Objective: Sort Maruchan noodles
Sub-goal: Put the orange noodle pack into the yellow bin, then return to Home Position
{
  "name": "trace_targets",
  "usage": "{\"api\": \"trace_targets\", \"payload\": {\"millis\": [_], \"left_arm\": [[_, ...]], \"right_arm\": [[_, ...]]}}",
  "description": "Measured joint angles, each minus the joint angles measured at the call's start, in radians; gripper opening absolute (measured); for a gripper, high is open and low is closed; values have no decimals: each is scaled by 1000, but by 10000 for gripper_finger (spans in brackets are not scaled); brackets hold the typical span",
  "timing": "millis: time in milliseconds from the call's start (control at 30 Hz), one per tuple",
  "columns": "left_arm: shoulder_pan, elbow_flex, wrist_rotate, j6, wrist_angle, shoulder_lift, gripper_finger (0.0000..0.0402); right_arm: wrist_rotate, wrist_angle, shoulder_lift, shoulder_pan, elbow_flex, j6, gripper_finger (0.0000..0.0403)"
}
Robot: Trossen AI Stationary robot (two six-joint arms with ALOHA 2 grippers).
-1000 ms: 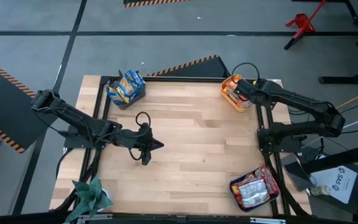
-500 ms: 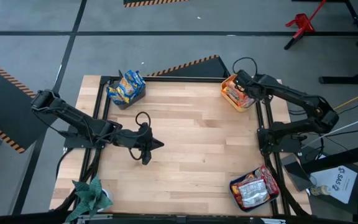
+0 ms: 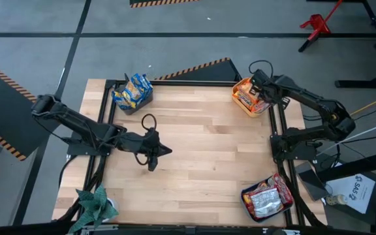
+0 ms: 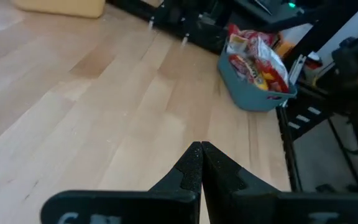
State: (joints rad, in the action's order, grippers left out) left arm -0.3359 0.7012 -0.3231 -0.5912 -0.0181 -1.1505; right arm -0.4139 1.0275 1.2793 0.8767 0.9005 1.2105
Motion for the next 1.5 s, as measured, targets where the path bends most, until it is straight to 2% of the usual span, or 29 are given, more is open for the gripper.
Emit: {"api": "trace_targets", "payload": {"millis": [200, 500, 600, 633, 767, 833, 900, 1067, 1167, 1367, 1433, 1500], "left_arm": [[27, -1, 27, -5, 20, 71, 0], [37, -1, -12, 34, 15, 196, 0], [38, -1, 24, 74, 0, 254, 0], [38, -1, 59, 99, -15, 278, 0], [33, -1, 224, 211, -54, 403, 0], [33, -1, 242, 261, -55, 477, 0], [34, -1, 207, 313, -43, 549, 0], [35, 0, 184, 331, -1, 690, 0], [35, 0, 233, 336, 47, 749, 0], [35, -13, 239, 291, 144, 837, 0], [35, -41, 242, 287, 141, 860, 0], [35, -77, 244, 287, 137, 883, 0]], "right_arm": [[41, -29, -14, 43, 7, -43, 88], [-46, -32, -87, 41, 105, -213, 88], [-43, -82, -118, 34, 128, -313, 88], [-25, -124, -129, 25, 130, -391, 88], [14, -166, -208, -33, 120, -504, 88], [77, -213, -265, -67, 116, -607, 88], [180, -264, -327, -105, 116, -674, 88], [523, -431, -457, -282, 89, -697, 88], [583, -555, -513, -452, 37, -696, 88], [553, -681, -537, -778, -64, -692, 88], [434, -782, -524, -874, -123, -715, 88], [326, -981, -510, -957, -214, -815, 88]]}}
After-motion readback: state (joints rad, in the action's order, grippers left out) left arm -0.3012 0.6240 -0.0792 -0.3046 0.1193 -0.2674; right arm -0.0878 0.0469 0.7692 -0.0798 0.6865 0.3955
